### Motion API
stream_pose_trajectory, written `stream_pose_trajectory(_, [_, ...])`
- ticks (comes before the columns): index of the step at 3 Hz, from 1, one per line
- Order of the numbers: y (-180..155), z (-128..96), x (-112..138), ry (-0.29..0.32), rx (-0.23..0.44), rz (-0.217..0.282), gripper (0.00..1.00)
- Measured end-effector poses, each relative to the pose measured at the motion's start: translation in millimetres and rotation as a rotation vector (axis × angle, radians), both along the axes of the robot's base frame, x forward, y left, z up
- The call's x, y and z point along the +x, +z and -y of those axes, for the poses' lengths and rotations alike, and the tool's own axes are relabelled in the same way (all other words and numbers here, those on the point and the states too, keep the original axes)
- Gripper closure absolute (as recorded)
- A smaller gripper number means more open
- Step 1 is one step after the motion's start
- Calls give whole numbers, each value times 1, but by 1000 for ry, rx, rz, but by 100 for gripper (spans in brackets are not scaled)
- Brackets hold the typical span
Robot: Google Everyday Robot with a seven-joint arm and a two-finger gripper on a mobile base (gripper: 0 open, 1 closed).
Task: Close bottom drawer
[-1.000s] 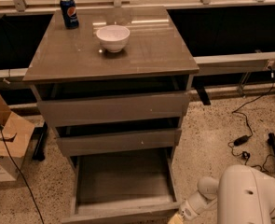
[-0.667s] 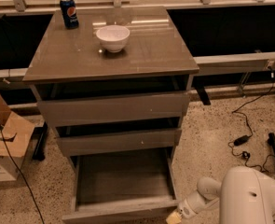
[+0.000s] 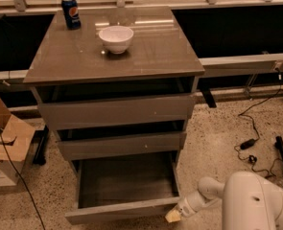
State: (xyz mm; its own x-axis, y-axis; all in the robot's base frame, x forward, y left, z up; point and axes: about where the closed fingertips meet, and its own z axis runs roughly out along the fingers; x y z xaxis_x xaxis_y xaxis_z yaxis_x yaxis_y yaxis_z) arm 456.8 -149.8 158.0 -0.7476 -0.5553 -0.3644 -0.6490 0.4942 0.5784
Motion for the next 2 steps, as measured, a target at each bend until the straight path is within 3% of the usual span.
stream_pose_trajectory(1, [0,0,-1,1,1,3,100])
stream_pose_trajectory(2, [0,-10,40,20,5,52,100])
